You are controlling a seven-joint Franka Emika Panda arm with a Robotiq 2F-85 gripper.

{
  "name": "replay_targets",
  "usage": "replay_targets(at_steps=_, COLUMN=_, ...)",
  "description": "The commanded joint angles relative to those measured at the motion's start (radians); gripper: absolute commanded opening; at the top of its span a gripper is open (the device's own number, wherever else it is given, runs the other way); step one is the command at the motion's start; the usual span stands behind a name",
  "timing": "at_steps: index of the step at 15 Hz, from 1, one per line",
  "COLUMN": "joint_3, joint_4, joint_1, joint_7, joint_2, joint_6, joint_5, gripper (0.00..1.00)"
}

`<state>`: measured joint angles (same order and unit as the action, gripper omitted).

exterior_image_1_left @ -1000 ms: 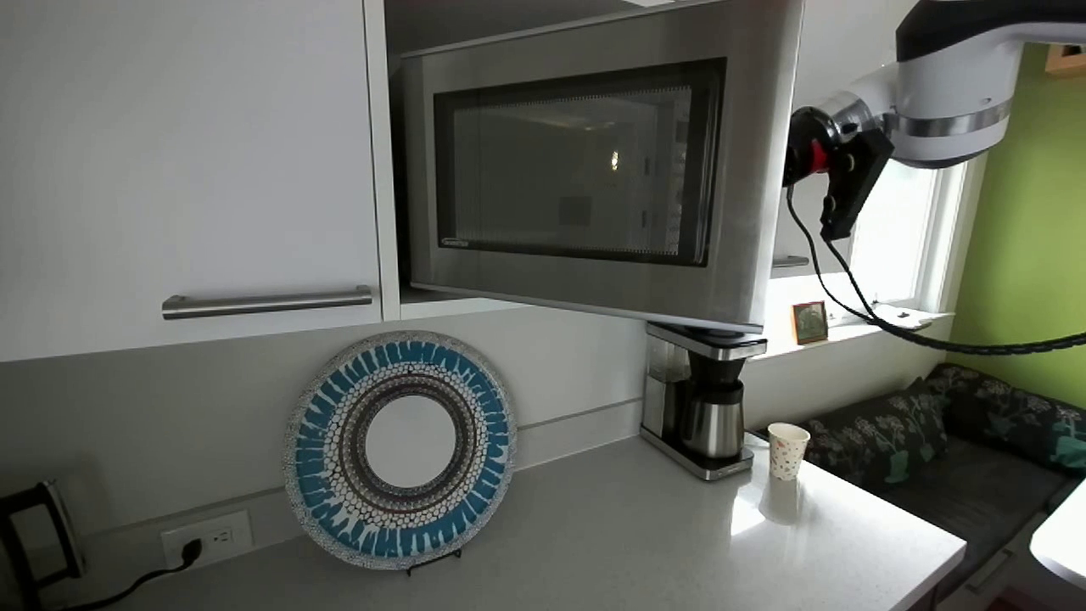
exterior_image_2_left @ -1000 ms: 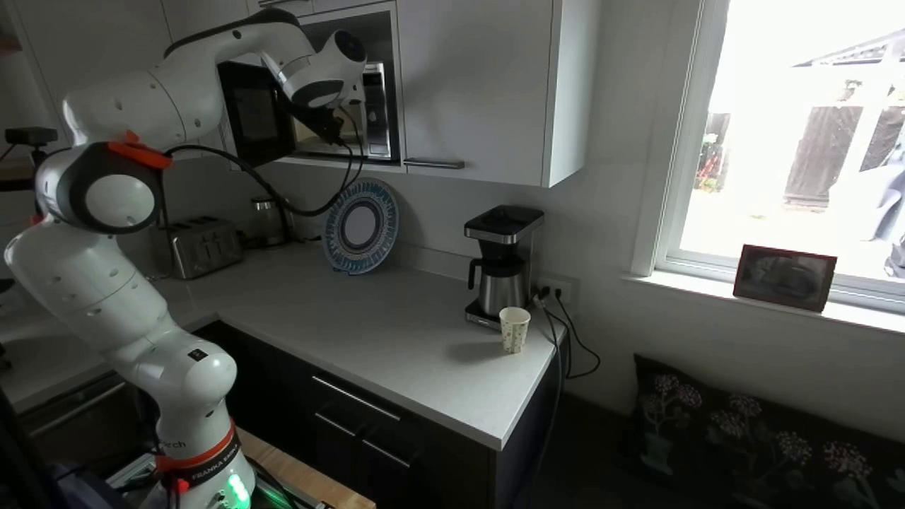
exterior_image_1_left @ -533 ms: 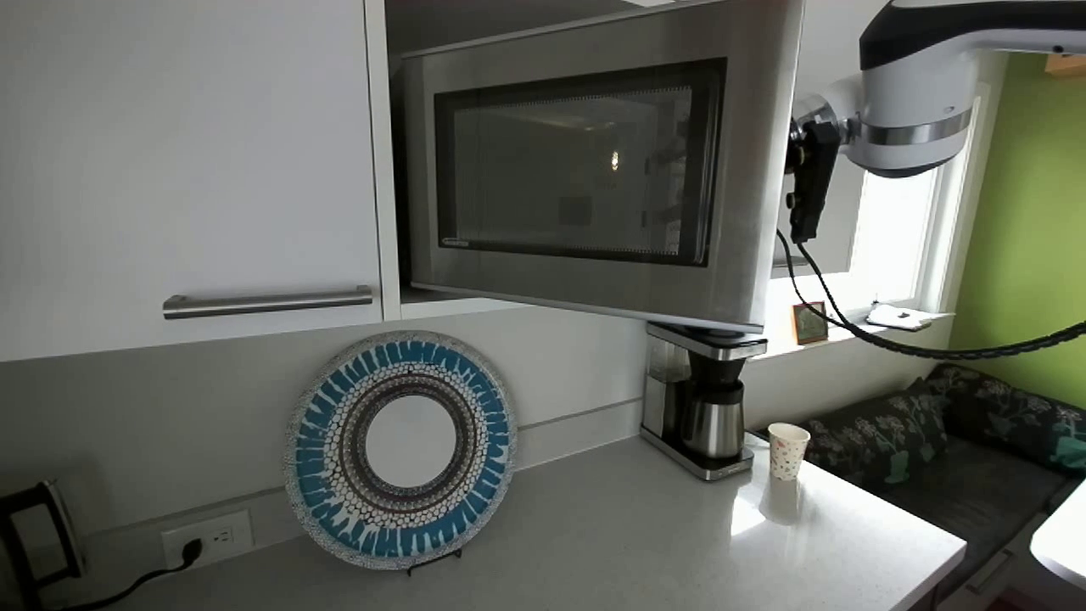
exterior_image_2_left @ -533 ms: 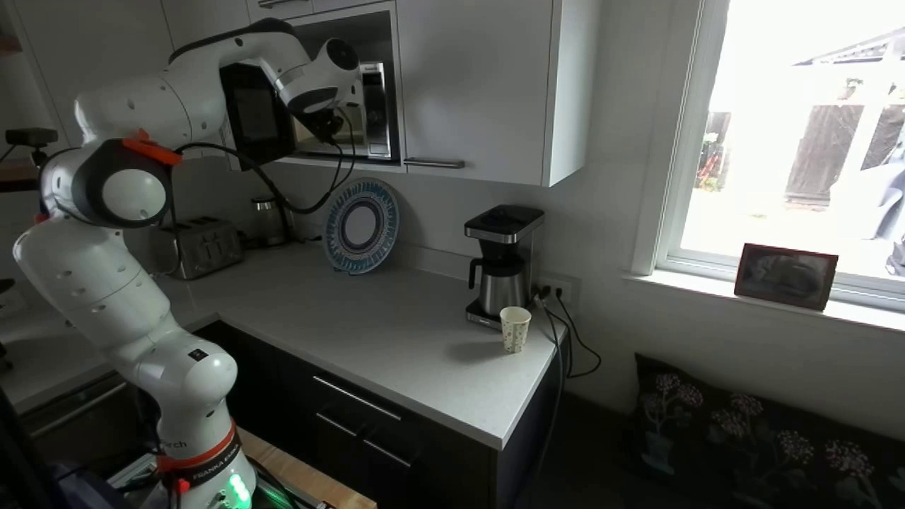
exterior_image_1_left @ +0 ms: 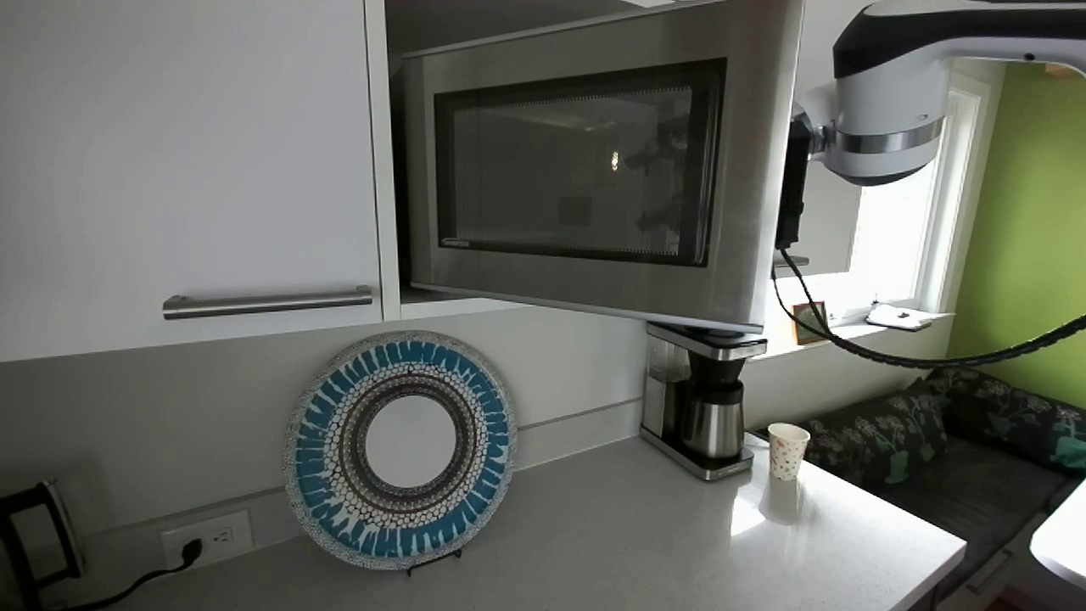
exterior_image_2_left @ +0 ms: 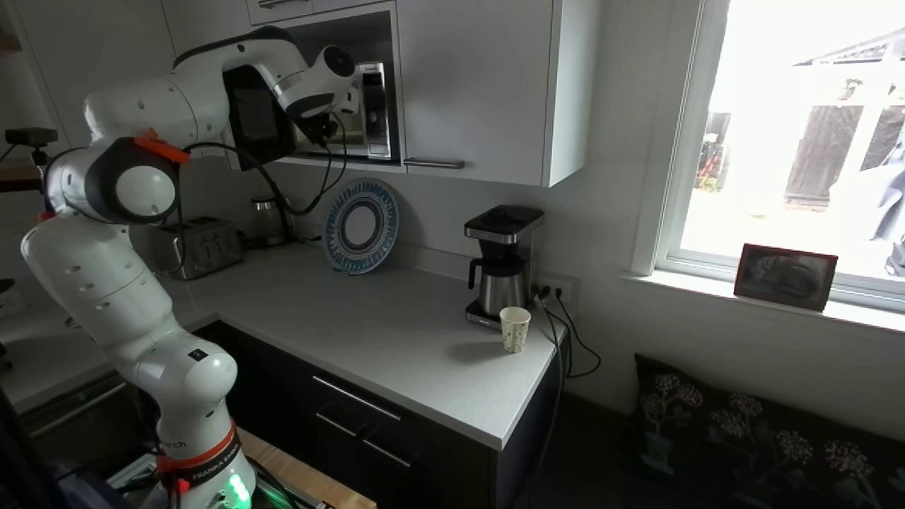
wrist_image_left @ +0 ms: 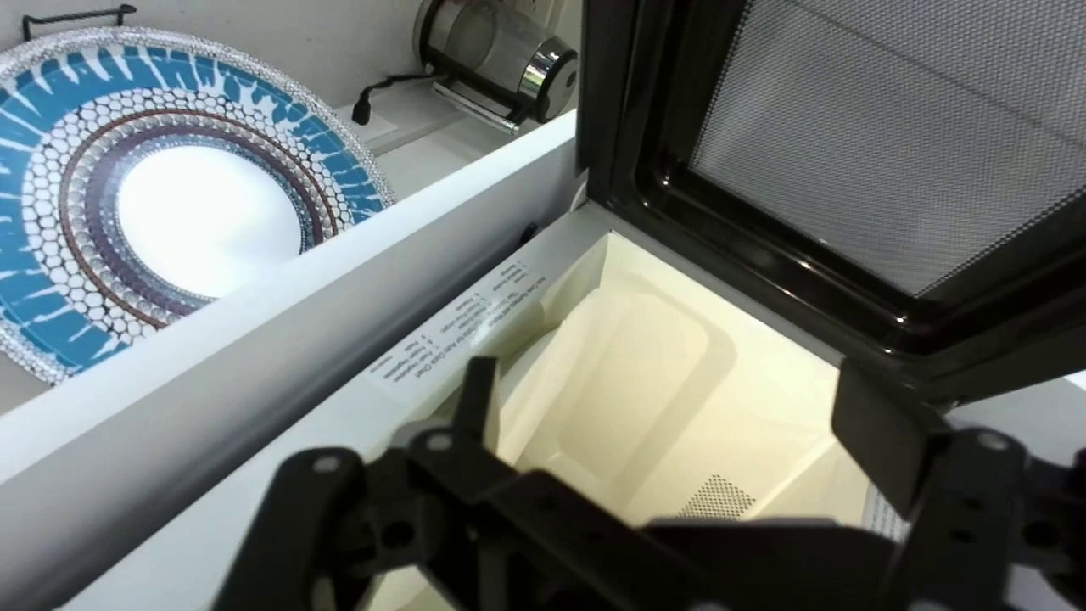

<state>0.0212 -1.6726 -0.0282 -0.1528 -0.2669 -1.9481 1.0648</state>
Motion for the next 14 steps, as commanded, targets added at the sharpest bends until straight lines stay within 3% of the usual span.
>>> replay_targets(at_steps=1, joint_3=-0.055, joint_4=0.028, joint_1=0.003, joint_7=0.126, joint_2=0.041, joint_6=-0.071, joint_5=-0.08, gripper=1.0)
replay_targets(at_steps=9, joint_3=-0.095, joint_4=0.051, joint_1=-0.009, joint_7=0.261, joint_2=0.103, joint_6=-0.31, joint_5=-0.16, gripper=1.0)
replay_targets(at_steps=10, joint_3=-0.095, joint_4=0.055, joint_1=-0.013, joint_7=0.262, joint_2=0.112, joint_6=-0.329, joint_5=-0.16, gripper=0.94)
replay_targets(at_steps=13, joint_3=-0.101, joint_4=0.069, joint_1=-0.023, joint_7=0.266, joint_2=0.133, joint_6=-0.369, joint_5=-0.172, gripper=0.64)
replay_targets(at_steps=14, joint_3=-0.103, joint_4=0.076, joint_1=-0.026, joint_7=0.263, joint_2=0.142, joint_6=-0.378, joint_5=-0.18, gripper=0.6)
